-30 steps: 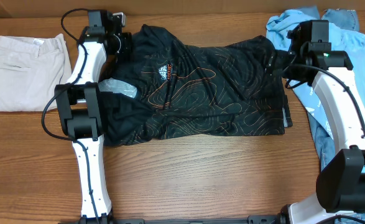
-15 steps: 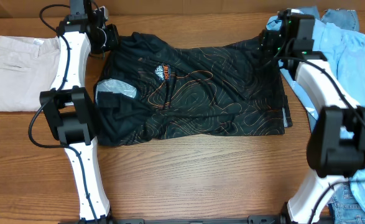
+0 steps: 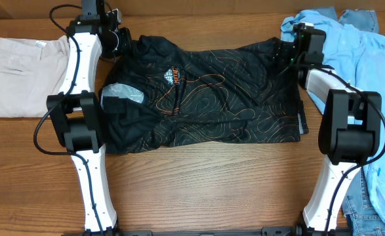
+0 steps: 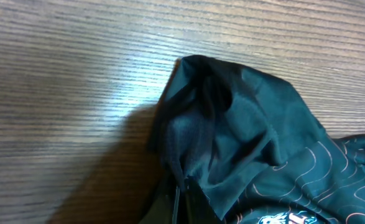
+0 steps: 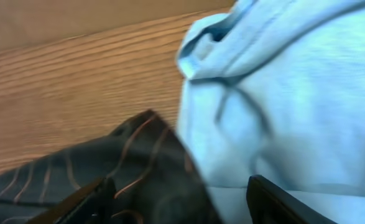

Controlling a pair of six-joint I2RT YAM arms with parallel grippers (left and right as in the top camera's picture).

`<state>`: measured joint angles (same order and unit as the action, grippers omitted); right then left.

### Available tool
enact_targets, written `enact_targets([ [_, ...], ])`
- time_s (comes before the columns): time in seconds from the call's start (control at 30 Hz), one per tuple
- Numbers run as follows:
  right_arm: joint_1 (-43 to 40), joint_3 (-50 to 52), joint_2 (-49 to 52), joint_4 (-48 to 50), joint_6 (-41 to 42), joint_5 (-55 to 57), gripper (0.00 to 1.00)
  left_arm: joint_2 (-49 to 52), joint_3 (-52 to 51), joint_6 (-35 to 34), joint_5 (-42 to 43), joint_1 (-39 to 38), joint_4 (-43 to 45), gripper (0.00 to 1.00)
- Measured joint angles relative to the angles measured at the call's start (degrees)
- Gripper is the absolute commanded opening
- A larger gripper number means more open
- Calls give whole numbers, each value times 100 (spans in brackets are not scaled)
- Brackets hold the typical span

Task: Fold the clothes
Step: 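Grasp the jersey's far corners with both grippers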

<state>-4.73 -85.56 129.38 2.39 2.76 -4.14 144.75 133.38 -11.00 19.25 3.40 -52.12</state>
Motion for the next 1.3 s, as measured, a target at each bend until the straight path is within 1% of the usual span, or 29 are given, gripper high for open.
enact_targets([
  [0.4,70,0,164,7,4,-315,68,0,2,2,-48,0,-13,4],
  [0.6,111,0,164,0,2,-339,59,0,2,2,-105,0,-17,4],
  [0.7,107,0,164,-2,-13,-339,48,0,2,2,-105,0,-20,4],
  [0.87,107,0,164,-9,2,-339,20,0,0,2,-107,0,-20,4],
  [0.9,107,0,164,-9,-2,-339,16,0,2,2,-107,0,-20,4],
  [0.93,107,0,164,-15,7,-337,15,0,0,2,-107,0,-20,4],
  [1.0,107,0,164,-22,31,-343,15,0,2,2,-107,0,-20,4],
  [1.03,107,0,164,-26,37,-332,19,0,2,2,-107,0,-20,4],
  [1.07,107,0,164,-26,50,-330,25,0,2,2,-107,0,-20,4],
  [1.13,107,0,164,-24,85,-332,54,0,2,2,-107,0,-20,4],
  [1.2,107,0,164,-9,46,-330,62,0,2,2,-107,0,-22,4],
  [1.3,107,0,164,52,26,-337,63,0,2,2,-107,0,-20,4],
])
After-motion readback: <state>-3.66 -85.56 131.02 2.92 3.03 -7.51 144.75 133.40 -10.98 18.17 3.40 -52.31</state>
